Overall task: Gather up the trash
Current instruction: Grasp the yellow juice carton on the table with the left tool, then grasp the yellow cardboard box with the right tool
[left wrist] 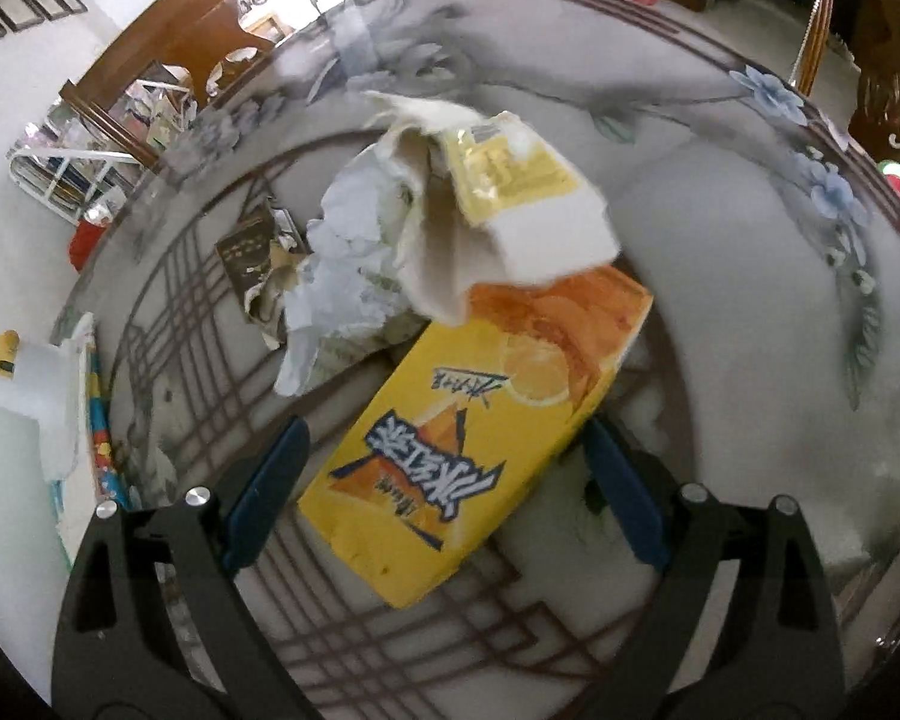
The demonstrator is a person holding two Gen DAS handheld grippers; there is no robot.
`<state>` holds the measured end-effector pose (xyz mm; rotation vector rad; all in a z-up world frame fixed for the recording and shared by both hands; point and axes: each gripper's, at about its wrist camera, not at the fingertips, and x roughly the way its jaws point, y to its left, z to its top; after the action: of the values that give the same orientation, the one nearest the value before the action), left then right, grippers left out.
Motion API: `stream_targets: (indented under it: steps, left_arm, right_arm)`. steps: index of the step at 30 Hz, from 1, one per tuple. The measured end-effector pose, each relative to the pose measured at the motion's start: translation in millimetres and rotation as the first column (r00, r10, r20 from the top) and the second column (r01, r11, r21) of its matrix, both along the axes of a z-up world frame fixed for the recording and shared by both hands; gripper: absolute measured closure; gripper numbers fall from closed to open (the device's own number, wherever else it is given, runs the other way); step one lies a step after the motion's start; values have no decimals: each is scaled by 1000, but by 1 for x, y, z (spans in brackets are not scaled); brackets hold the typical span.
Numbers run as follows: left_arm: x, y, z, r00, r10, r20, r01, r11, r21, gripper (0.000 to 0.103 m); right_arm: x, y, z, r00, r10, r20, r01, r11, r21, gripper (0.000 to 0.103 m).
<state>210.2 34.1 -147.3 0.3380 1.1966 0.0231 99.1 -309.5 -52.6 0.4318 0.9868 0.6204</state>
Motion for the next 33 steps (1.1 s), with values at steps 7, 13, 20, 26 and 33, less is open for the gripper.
stream_targets:
  steps: [7,13,20,26,33]
  left_arm:
    - [-26,-5,14,999,39,14,-37,985,-167,38]
    - [-94,-11,23,986,161,-38,-164,933,-322,39]
    - [-144,-36,23,989,134,-54,-144,945,-294,38]
    - [-139,-39,20,987,154,-50,-162,936,-311,42]
    - [-175,-25,68,943,315,106,-191,773,-605,44]
  right_arm:
    - [0,6,-2,1000,5,3,-5,999,-42,17]
    - [1,10,-4,1000,8,4,-8,997,-83,17]
    - [1,17,-6,1000,13,-6,-14,994,-110,17]
    - [-2,29,-6,999,24,21,-20,980,-196,17]
    - [13,37,-24,998,17,-66,-31,976,-214,17]
